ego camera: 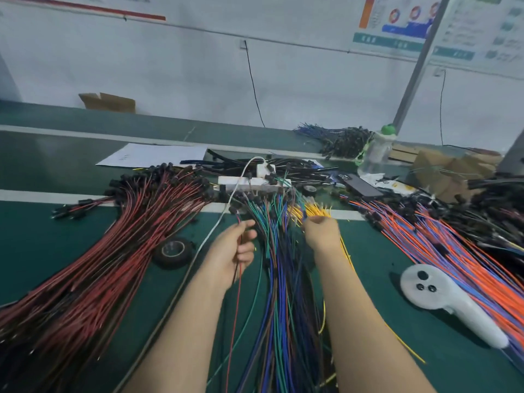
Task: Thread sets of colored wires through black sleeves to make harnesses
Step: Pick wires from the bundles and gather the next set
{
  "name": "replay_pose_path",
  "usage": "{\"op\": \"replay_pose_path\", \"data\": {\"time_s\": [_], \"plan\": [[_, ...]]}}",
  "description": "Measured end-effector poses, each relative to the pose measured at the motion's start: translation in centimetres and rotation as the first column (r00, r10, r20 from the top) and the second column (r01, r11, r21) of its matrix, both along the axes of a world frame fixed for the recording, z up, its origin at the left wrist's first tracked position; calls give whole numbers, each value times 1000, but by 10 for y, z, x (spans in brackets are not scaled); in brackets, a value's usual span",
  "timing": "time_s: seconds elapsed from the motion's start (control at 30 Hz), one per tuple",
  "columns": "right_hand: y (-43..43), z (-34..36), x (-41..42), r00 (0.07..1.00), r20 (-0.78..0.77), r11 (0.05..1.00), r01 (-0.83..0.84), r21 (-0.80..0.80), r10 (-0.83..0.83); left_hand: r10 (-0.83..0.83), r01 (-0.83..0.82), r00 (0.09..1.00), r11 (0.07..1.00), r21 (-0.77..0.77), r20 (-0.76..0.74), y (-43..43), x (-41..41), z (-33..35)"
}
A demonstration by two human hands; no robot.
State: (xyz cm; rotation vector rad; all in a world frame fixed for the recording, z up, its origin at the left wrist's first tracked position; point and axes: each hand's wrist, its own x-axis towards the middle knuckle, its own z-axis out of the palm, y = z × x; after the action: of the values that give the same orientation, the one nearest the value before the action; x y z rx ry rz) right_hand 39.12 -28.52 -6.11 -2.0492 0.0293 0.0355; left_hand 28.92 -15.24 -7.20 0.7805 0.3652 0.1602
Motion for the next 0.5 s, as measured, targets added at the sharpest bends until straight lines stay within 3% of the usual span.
{"op": "replay_pose_path", "data": {"time_s": [0.07,0.13,0.17,0.2,0.27,0.37,0.5], "plan": [[-7,9,-5,996,44,976,63,209,-74,-7,7,1000,1000,-6,15,3,1,-10],[-6,22,-18,998,62,876,-31,481,1,-11,10,999,1000,17,44,4,1,-12],[-4,26,-28,992,88,833,-119,540,85,-14,11,998,999,47,58,2,2,-11],[-1,28,-36,975,115,834,-222,506,190,-17,12,997,997,80,69,-1,2,-10],[10,20,-51,913,108,878,-407,254,392,-27,16,995,993,117,94,-9,2,-7],[22,-1,-65,860,118,864,-479,-154,497,-47,29,994,985,170,101,-18,0,-6],[16,-7,-64,811,178,814,-493,-307,558,37,-61,996,952,301,87,-17,-1,-8]]}}
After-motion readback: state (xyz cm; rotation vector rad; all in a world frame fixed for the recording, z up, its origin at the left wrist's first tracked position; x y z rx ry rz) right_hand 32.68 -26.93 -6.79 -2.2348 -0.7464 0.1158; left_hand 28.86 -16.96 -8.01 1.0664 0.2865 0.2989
